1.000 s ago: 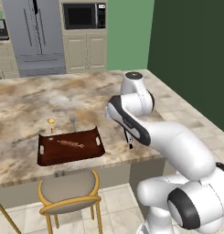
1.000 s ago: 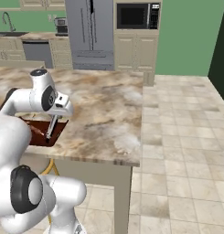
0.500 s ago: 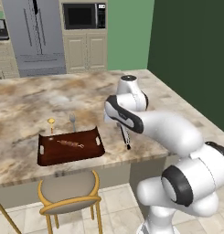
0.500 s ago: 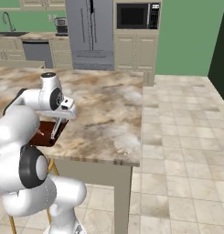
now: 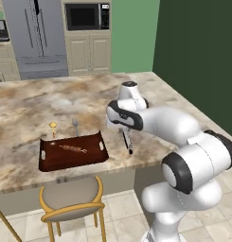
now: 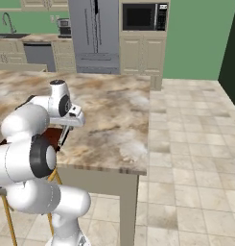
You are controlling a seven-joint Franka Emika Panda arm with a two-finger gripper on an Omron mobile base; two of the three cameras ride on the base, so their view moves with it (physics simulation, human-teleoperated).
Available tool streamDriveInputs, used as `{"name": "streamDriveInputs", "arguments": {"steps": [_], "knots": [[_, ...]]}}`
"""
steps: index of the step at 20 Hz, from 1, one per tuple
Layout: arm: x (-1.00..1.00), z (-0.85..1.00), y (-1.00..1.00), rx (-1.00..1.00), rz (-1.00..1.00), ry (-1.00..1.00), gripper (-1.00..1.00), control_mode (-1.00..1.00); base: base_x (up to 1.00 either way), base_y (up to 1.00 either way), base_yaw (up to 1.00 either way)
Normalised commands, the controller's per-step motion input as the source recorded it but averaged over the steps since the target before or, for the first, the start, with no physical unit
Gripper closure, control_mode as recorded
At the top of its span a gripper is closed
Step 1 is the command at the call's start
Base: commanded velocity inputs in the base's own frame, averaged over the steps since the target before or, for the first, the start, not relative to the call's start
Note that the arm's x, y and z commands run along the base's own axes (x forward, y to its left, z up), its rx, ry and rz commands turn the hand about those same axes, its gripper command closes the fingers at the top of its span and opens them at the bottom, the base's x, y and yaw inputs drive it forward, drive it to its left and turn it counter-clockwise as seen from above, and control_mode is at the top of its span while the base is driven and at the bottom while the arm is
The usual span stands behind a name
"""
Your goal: Take the tongs from the drawer on the left and place them on the dining counter next to the tray containing the kebab skewer.
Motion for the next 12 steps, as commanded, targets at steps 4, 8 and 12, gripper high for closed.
{"name": "streamDriveInputs", "arguments": {"steps": [4, 8, 12], "knots": [[0.16, -0.44, 0.00, 0.00, 0.00, 0.04, 1.00, -1.00, 0.00, 0.00, 0.00], [0.18, -0.44, 0.00, 0.00, 0.00, 0.04, 1.00, -1.00, 0.00, 0.00, 0.00], [0.21, -0.32, 0.00, 0.00, 0.00, 0.04, 1.00, -1.00, 0.00, 0.00, 0.00]]}}
